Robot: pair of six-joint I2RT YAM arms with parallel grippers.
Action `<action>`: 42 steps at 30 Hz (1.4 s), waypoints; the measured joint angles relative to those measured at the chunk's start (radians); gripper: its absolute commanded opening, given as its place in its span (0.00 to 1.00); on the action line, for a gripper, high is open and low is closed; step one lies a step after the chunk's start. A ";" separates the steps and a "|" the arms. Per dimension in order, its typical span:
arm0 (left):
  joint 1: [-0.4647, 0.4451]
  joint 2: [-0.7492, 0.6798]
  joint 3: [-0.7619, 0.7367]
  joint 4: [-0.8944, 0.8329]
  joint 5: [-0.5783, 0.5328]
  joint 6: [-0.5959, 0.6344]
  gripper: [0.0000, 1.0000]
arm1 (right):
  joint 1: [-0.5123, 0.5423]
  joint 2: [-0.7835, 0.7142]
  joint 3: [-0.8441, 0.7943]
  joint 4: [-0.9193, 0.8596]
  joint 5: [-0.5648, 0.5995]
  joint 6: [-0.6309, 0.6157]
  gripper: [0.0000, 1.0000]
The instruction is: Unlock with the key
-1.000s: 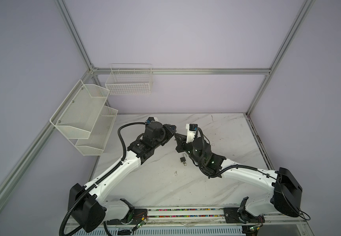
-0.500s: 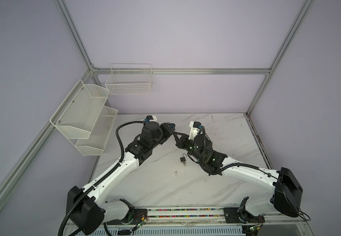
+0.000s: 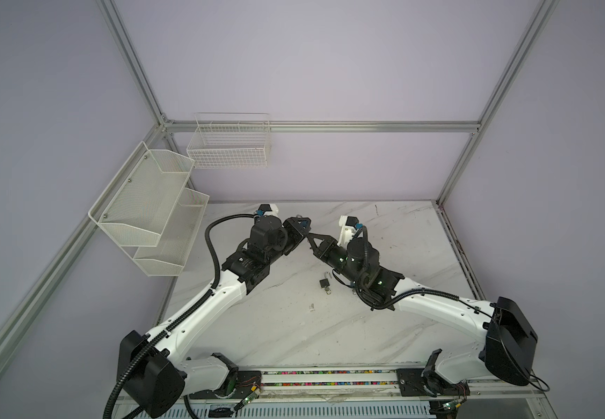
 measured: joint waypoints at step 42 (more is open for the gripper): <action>0.039 -0.214 -0.247 -0.058 0.094 0.816 0.03 | -0.067 -0.146 0.230 -0.658 -0.067 -0.472 0.72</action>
